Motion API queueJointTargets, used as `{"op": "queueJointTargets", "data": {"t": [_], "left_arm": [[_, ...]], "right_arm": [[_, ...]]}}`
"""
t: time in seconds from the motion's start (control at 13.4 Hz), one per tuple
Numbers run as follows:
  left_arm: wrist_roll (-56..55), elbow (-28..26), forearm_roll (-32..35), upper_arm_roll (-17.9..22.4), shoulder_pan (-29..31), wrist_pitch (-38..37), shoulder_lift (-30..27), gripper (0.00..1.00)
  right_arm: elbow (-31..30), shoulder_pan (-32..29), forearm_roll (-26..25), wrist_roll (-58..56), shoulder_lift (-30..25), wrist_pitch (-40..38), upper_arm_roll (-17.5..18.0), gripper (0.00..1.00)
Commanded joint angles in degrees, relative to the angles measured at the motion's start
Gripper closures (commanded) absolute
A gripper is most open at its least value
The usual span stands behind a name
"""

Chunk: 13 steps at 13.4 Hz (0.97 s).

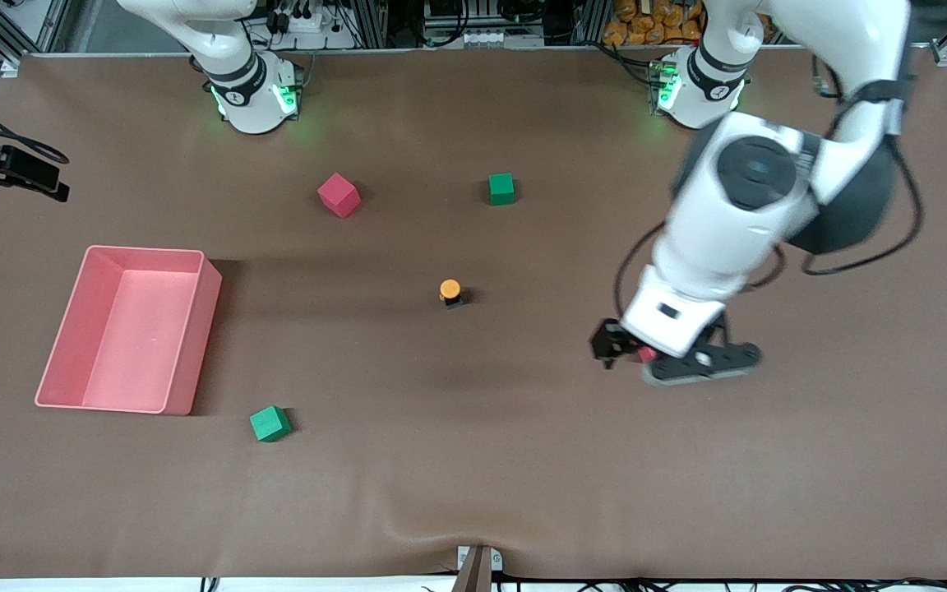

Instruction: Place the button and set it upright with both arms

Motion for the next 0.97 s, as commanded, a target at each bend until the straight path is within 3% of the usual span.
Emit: {"op": "queueJointTargets", "data": {"t": [0.0,0.22,0.52,0.9], "left_arm": [[8.71,-3.39,-1.56,-3.81,7.50,-2.92,-3.39,0.00],[16.10,-3.31,-4.11,-3.47,11.12,-9.33,-5.85,0.00],[24.53,-4.88,-13.66,6.26,10.42,-17.07,-12.25,0.00],[26.67,-18.05,-14.84,10.51,10.86,-18.58,-27.01,0.00]], "right_arm": [[-0.35,0.09,0.58,0.33,-0.83,0.12,-0.11,0.00],[-0.35,0.18,0.58,0.41,-0.83,0.04,-0.11,0.00],[-0.79,0.10,0.58,0.41,-0.83,-0.05,-0.11,0.00],[-0.79,0.01,0.58,0.33,-0.74,0.04,-0.11,0.00]]}}
